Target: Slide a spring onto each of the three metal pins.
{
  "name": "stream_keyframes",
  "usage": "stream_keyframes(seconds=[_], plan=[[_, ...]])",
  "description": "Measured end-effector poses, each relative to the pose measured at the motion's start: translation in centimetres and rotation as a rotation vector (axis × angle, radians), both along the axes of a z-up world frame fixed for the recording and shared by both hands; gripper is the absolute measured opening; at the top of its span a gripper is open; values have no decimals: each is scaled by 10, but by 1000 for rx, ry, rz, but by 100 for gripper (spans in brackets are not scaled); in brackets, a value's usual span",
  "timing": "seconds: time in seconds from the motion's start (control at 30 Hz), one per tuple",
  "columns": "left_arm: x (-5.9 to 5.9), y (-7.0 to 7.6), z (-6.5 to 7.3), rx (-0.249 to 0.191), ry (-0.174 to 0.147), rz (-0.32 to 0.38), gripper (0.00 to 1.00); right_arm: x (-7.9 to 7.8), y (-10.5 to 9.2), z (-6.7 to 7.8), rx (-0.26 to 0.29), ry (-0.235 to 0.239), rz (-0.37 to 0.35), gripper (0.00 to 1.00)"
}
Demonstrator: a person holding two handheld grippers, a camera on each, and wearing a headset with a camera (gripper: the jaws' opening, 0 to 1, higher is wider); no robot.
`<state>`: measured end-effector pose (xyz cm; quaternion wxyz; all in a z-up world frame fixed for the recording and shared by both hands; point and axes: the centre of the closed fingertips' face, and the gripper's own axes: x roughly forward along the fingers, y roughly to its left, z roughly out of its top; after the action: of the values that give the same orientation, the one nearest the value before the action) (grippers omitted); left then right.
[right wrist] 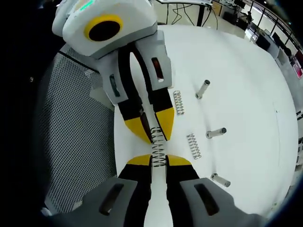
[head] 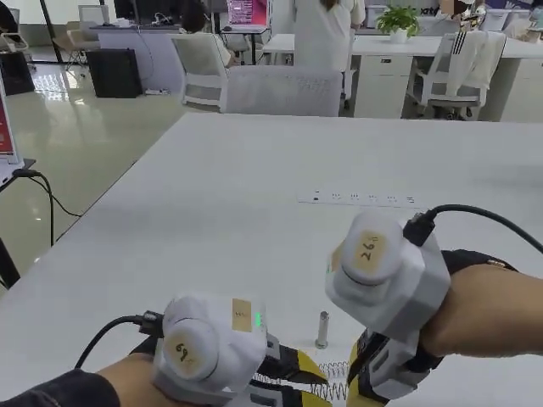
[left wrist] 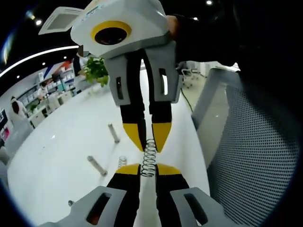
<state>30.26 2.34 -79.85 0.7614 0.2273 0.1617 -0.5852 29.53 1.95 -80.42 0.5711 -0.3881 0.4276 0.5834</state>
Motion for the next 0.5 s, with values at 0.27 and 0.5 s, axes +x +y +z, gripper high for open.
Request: stream_keyframes(seconds=[0.27,0.5], plan=[[2,2,-1,11,-6,8,3,1,3,6,11,-15,-5,8],[5,4,0,7,-5,25,2,3,9,16,51,-39,-8,8]])
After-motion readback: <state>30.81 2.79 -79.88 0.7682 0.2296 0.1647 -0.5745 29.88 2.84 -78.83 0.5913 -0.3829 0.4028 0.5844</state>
